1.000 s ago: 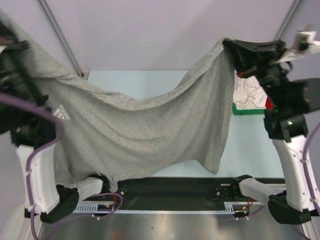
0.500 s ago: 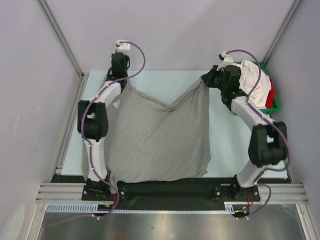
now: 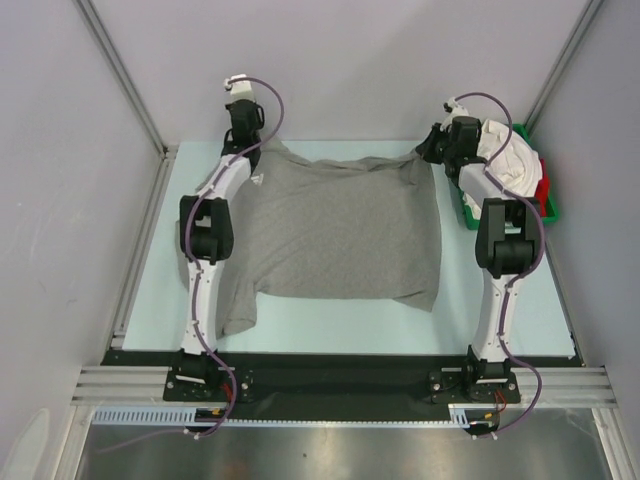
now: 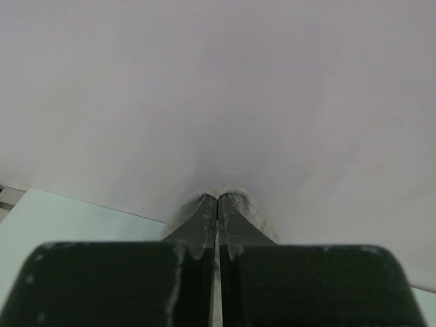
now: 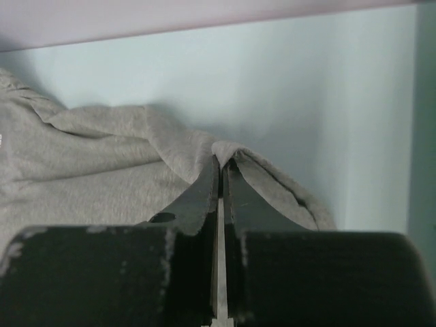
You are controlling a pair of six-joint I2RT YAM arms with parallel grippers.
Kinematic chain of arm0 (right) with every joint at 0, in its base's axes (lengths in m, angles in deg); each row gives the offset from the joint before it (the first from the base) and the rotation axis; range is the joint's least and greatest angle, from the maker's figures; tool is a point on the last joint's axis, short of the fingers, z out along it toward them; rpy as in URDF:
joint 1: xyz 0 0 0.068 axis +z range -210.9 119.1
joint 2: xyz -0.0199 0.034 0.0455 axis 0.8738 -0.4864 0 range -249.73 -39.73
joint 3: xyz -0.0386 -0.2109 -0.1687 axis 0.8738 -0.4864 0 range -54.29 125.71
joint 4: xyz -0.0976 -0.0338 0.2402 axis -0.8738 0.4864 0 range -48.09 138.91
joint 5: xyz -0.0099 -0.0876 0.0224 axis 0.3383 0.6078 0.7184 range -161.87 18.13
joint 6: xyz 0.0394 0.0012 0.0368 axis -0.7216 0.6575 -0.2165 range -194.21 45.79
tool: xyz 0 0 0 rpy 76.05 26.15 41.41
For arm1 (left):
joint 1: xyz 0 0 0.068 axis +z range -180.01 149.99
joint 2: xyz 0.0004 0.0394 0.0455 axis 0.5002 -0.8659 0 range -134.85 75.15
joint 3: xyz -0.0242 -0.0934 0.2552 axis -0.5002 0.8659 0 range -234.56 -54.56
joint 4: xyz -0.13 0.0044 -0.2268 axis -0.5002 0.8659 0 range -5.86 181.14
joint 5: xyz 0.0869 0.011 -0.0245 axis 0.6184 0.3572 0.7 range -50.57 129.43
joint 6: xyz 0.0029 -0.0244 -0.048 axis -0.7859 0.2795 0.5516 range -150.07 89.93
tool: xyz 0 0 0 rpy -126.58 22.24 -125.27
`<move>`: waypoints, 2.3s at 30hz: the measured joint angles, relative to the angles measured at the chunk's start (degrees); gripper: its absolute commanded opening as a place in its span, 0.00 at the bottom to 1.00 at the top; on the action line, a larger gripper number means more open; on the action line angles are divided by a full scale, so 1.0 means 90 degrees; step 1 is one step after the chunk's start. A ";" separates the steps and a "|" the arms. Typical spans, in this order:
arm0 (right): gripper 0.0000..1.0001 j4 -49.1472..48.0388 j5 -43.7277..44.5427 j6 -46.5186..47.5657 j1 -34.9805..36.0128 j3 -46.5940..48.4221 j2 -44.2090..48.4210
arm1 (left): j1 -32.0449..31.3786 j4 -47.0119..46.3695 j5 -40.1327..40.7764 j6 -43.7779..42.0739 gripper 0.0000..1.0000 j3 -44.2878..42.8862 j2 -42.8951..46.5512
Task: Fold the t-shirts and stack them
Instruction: Fold the tshirt
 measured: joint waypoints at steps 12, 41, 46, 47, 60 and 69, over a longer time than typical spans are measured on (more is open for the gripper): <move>0.01 0.1197 -0.0260 -0.0238 -0.0092 0.1015 -0.0573 | 0.0634 0.1076 -0.0962 0.1122 0.00 0.1132 0.0869; 0.00 0.3944 -0.0165 -0.0894 -0.0423 0.1685 -0.0658 | 0.1399 0.3742 -0.2611 0.2492 0.01 0.4114 0.4269; 0.00 0.4095 -0.0160 -0.0889 -0.0420 0.1547 -0.0491 | 0.1525 0.3920 -0.2671 0.2552 0.01 0.4503 0.4670; 0.00 0.4099 -0.0143 -0.0884 -0.0425 0.1547 -0.0471 | 0.1600 0.3944 -0.2708 0.2569 0.00 0.4556 0.4765; 0.00 0.4206 -0.0126 -0.0835 -0.0777 0.1542 -0.0459 | 0.2147 0.4133 -0.3099 0.2747 0.00 0.5156 0.5110; 0.00 0.4165 -0.0299 -0.0843 -0.0804 0.1248 -0.0452 | 0.2234 0.4323 -0.3230 0.2832 0.00 0.5850 0.5413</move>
